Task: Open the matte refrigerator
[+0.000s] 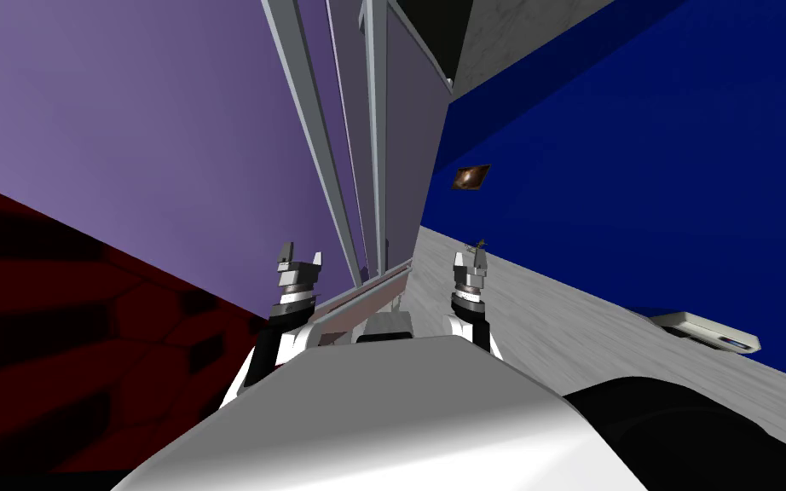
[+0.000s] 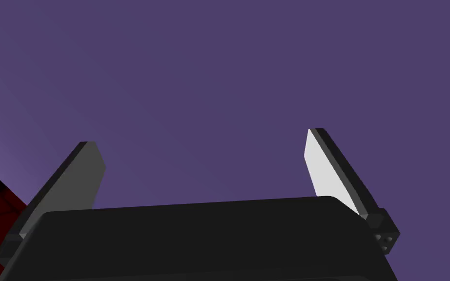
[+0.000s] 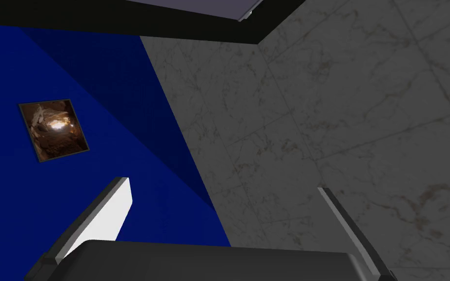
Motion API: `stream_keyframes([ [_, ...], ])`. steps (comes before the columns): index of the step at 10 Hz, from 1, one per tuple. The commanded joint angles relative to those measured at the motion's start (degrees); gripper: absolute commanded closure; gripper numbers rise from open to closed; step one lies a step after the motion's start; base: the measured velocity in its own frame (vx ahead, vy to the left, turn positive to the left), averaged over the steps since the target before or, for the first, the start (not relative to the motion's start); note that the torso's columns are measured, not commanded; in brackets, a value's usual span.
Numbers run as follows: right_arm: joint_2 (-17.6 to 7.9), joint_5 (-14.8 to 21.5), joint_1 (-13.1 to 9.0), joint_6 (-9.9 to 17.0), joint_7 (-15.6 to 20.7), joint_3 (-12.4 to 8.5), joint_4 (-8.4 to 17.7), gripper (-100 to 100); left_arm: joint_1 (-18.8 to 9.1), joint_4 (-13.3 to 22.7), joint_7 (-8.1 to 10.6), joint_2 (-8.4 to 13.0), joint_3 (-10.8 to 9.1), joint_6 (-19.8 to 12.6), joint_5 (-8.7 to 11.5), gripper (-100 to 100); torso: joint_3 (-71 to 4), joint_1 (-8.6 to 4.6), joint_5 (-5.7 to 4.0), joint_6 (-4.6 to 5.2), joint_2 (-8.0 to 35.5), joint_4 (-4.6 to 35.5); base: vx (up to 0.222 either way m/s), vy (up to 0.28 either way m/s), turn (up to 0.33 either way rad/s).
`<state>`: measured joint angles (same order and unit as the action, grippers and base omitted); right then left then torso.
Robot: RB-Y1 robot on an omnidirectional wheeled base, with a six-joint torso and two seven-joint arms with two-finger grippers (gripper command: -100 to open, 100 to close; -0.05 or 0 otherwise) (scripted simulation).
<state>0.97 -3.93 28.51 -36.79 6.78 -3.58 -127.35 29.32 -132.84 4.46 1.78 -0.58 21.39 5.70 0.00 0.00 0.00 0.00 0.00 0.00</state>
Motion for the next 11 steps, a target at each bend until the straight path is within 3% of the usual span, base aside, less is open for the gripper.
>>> stream_keyframes([
  [1, 0.0, 0.0, 0.0, 0.0, 0.0, 0.0, 0.0, 0, 0.0, 0.0, 0.00, 0.0, 0.00, 0.0, 0.0, 0, -4.7, 0.00, 0.00, 0.00, 2.3, 2.3, 0.000, 0.000, 0.000],
  [9, 0.0, 0.0, 0.0, 0.0, 0.0, 0.0, 0.0, 0, 0.0, 0.0, 0.00, 0.0, 0.00, 0.0, 0.0, 0, -70.7, 0.00, 0.00, 0.00, 35.4, 35.4, 0.000, 0.000, 0.000],
  [10, 0.0, 0.0, 0.0, 0.0, 0.0, 0.0, 0.0, 0, -0.2, 1.0, 0.44, 2.1, 0.15, 0.6, 0.3, -100, -79.2, 0.00, 0.00, 0.00, 39.6, 39.6, 0.017, -0.016, -0.009],
  [11, 0.0, 0.0, 0.0, 0.0, 0.0, 0.0, 0.0, 0, -0.4, 1.7, 0.72, 3.0, 0.24, 1.0, 0.6, -100, -83.2, -0.03, 0.00, 0.00, 41.5, 41.5, 0.021, -0.034, -0.012],
])
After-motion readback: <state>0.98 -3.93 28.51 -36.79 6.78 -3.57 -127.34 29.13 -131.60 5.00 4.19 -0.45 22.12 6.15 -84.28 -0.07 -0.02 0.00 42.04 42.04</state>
